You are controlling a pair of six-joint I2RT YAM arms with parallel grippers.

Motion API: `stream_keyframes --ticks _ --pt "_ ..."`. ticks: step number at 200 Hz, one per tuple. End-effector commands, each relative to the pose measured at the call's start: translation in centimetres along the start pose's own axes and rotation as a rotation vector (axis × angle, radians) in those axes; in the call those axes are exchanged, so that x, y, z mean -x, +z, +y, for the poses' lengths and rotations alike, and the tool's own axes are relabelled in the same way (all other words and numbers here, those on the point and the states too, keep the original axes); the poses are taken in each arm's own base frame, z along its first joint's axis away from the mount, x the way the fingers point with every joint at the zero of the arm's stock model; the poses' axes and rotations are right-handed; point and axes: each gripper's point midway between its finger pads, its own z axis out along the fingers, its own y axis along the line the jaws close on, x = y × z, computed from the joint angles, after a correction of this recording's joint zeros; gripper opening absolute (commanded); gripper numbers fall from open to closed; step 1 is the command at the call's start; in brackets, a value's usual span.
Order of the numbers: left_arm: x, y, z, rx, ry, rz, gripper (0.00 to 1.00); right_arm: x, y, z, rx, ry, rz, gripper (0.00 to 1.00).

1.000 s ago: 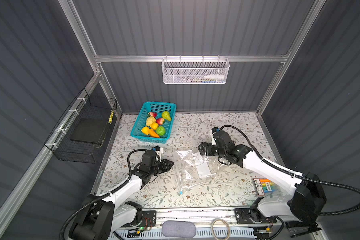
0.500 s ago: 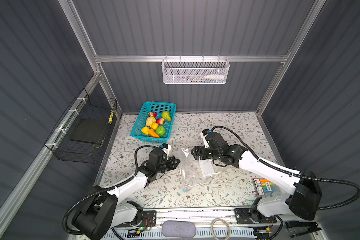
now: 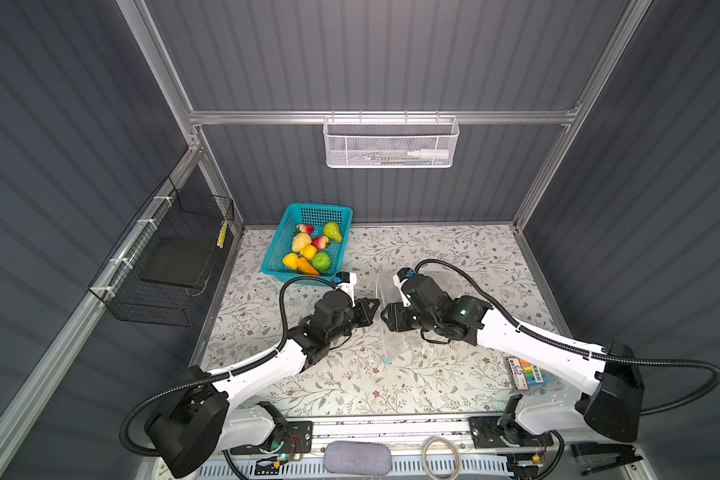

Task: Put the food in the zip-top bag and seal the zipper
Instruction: 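Lift the bag edges with both grippers, pulling the mouth open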

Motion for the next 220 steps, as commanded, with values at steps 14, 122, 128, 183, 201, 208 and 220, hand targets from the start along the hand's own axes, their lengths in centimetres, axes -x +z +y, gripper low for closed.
stream_keyframes --ticks 14,122,128,183,201,208,220 --pt "2.3 -0.3 -1.7 -0.031 -0.026 -0.084 0.0 0.1 0.6 -1.1 -0.079 -0.022 -0.026 0.53" --pt "1.5 -0.2 -1.3 -0.016 -0.031 -0.061 0.0 1.2 3.6 -3.2 -0.24 -0.126 -0.059 0.27" --pt "1.5 -0.2 -1.2 -0.014 -0.029 -0.06 0.0 1.3 3.6 -3.3 -0.244 -0.13 -0.063 0.22" --pt "0.6 0.3 0.8 0.097 -0.018 -0.014 0.0 2.7 1.5 -4.7 -0.341 -0.176 -0.116 0.0" --pt "0.4 1.3 1.3 0.143 0.034 0.025 0.0 3.3 -0.3 -5.5 -0.386 -0.177 -0.15 0.0" --pt "0.4 1.8 1.2 0.145 0.045 0.037 0.0 3.5 -1.3 -6.1 -0.416 -0.161 -0.168 0.0" --pt "0.5 3.0 0.5 0.121 0.064 0.053 0.0 3.7 -2.7 -6.7 -0.44 -0.142 -0.19 0.0"
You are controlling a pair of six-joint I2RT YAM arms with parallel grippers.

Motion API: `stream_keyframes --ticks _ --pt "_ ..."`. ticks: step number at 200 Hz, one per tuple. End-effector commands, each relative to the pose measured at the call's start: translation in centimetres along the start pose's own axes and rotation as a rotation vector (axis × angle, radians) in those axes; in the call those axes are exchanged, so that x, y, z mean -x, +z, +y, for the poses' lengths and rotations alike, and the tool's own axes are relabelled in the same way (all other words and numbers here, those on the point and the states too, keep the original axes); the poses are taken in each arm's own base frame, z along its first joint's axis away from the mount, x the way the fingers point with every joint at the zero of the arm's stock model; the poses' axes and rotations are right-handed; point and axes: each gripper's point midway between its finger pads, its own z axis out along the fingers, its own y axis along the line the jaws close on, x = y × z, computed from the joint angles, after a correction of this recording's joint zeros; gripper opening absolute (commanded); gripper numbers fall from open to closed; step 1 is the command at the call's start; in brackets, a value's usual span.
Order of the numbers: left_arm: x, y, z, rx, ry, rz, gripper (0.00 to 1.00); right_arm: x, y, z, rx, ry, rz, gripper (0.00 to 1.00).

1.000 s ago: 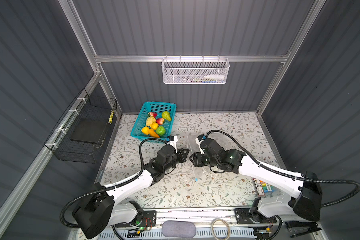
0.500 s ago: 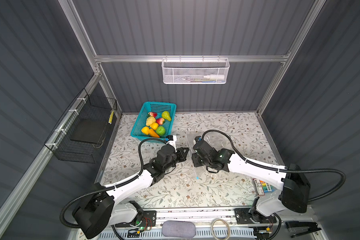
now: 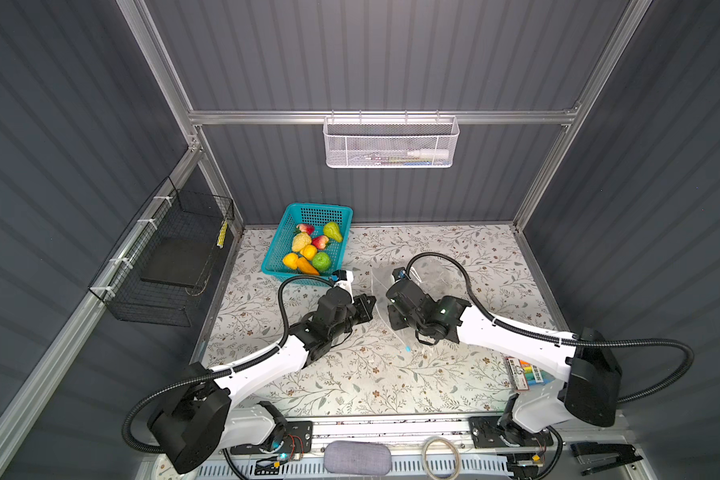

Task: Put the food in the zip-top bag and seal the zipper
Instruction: 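Lift the bag edges with both grippers, pulling the mouth open, then release the bag with the left gripper and reach into the basket while right holds bag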

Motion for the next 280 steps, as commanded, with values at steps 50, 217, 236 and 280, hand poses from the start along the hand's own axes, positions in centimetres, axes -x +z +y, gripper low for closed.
stream_keyframes --ticks 50,217,236,280 --pt "0.8 6.4 -2.1 0.003 0.154 0.06 0.0 1.7 -6.3 -4.3 -0.064 0.155 -0.106 0.0" --pt "13.4 1.3 2.4 0.198 0.342 -0.052 0.89 1.6 2.8 -4.9 0.209 0.492 0.034 0.0" --pt "15.3 2.4 7.0 0.298 0.35 -0.02 0.9 2.5 2.7 -5.5 0.209 0.502 0.015 0.0" --pt "17.4 4.2 13.2 0.295 0.25 0.038 0.9 3.2 1.7 -6.6 0.189 0.495 -0.022 0.0"
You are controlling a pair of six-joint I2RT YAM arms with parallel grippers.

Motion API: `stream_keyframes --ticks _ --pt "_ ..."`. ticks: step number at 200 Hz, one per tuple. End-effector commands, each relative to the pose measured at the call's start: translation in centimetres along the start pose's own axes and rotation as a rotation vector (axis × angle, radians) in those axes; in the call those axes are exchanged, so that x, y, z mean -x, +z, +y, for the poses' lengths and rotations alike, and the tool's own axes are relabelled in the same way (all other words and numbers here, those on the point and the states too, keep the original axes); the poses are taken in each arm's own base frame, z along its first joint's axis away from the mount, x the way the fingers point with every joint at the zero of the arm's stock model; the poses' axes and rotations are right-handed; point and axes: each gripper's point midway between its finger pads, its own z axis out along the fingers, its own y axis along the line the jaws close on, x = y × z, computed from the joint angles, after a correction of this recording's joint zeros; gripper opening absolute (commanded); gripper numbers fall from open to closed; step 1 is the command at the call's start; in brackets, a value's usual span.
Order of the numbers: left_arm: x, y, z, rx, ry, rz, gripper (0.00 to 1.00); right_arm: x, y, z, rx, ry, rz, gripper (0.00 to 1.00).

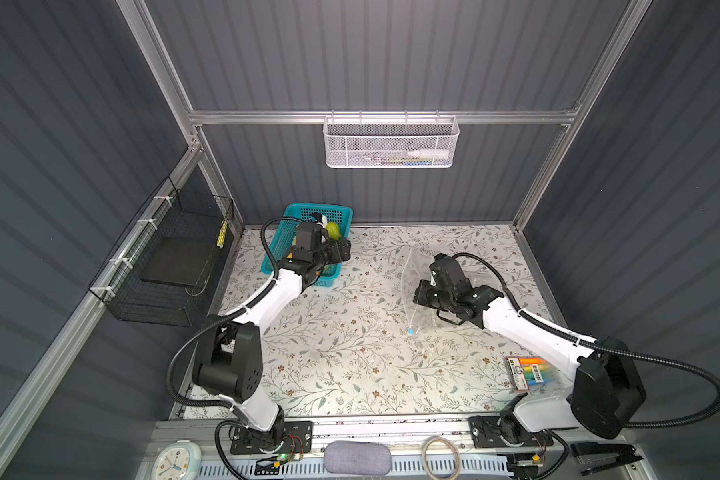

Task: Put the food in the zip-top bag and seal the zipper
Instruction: 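Release the bag with the left gripper and reach into the basket while right holds bag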

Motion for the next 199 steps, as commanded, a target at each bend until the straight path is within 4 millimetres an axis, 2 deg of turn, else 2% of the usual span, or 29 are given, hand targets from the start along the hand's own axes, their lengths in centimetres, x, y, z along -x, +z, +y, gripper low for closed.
stream_keyframes --ticks 1,20,47,54,100,134,167,199 --pt "-0.7 1.1 0.7 -0.05 0.018 0.083 0.91 1.1 -1.3 0.8 0.039 -0.008 -0.037 0.0" --pt "-1.5 1.6 1.2 -0.066 0.005 0.126 0.92 1.1 -1.7 0.5 0.035 -0.014 -0.042 0.0" --pt "-3.1 1.7 0.3 -0.135 -0.018 0.183 0.95 1.0 -2.0 0.0 0.021 -0.023 -0.047 0.0" --pt "-3.7 1.6 -0.4 -0.176 -0.035 0.205 0.95 0.9 -2.1 -0.1 0.019 -0.026 -0.047 0.0" --pt "-7.0 0.5 -1.4 -0.227 -0.083 0.295 0.93 1.1 -2.4 -0.6 0.006 -0.03 -0.056 0.0" --pt "-9.1 -0.9 -4.1 -0.282 -0.078 0.345 0.92 1.2 -2.5 -0.9 0.001 -0.028 -0.061 0.0" --pt "-11.7 -1.8 -7.9 -0.342 -0.071 0.394 0.92 1.3 -2.5 -1.3 -0.006 -0.018 -0.061 0.0" --pt "-14.4 -2.3 -9.8 -0.359 -0.139 0.446 0.9 1.3 -2.5 -1.4 -0.006 -0.016 -0.058 0.0"
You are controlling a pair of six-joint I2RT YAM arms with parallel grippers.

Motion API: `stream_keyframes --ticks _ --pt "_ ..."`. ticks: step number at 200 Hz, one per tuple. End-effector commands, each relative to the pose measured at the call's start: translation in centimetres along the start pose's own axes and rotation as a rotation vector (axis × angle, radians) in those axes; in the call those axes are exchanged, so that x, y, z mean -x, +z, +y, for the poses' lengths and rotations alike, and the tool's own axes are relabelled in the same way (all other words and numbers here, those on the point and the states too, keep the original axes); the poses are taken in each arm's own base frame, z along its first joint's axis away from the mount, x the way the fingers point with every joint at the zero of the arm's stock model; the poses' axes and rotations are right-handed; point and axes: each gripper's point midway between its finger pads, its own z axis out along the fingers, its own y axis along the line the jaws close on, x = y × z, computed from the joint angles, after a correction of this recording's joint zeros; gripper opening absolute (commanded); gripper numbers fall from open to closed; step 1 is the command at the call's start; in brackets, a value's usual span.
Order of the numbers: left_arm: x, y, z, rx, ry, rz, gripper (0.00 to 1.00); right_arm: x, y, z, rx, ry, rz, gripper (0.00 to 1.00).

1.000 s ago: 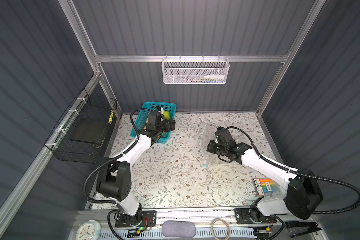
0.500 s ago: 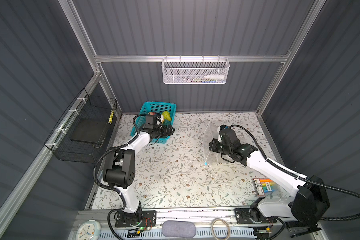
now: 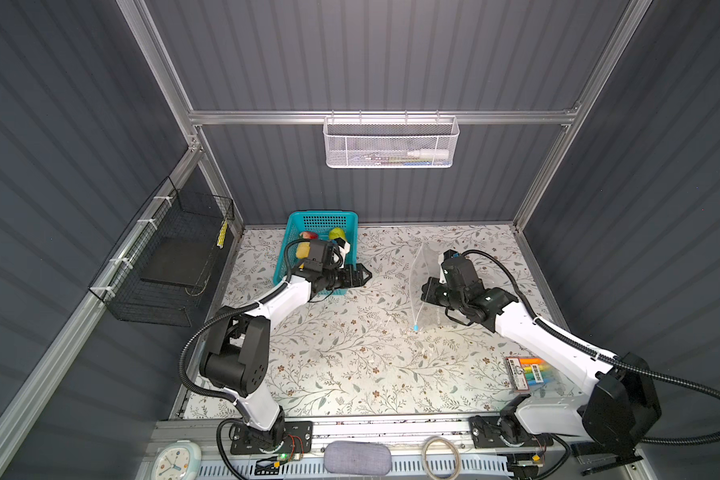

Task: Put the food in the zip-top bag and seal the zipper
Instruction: 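Release the bag with the left gripper and reach into the basket while right holds bag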

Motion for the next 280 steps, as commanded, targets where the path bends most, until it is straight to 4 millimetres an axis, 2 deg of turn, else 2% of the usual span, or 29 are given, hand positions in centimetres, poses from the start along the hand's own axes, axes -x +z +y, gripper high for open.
stream_keyframes --ticks 1,46,75,98,123,156,185,212,280 --pt "-3.8 0.6 -1.0 -0.034 -0.118 0.091 0.9 -0.1 -0.5 -0.6 -0.015 -0.006 -0.002 0.0" --pt "-8.1 0.7 -4.0 -0.023 -0.15 0.148 0.89 -0.1 -0.5 -0.9 -0.025 -0.004 0.002 0.0" --pt "-9.7 -0.6 -4.5 0.008 -0.18 0.155 0.89 0.3 -0.6 -0.9 -0.029 -0.007 0.002 0.0" --pt "-9.0 -2.6 -5.3 0.015 -0.174 0.116 0.9 0.7 -0.7 -0.9 -0.03 -0.012 -0.002 0.0" --pt "-5.7 -5.1 -5.2 0.124 -0.088 0.008 0.94 1.2 -0.6 -0.7 -0.024 -0.012 0.001 0.0" --pt "-1.8 -6.9 -3.5 0.283 0.043 -0.083 0.97 1.5 -0.5 -0.1 -0.007 -0.017 0.012 0.0" --pt "-0.7 -6.6 -0.2 0.373 0.055 -0.073 0.97 1.4 -0.5 -0.3 -0.009 -0.017 0.017 0.0" --pt "-0.8 -5.7 2.7 0.42 0.001 -0.048 0.96 0.8 -0.4 -0.7 -0.018 -0.013 0.027 0.0" --pt "-2.7 -1.9 4.9 0.418 -0.026 0.029 0.94 -0.9 0.3 -1.8 -0.022 0.027 0.055 0.0"
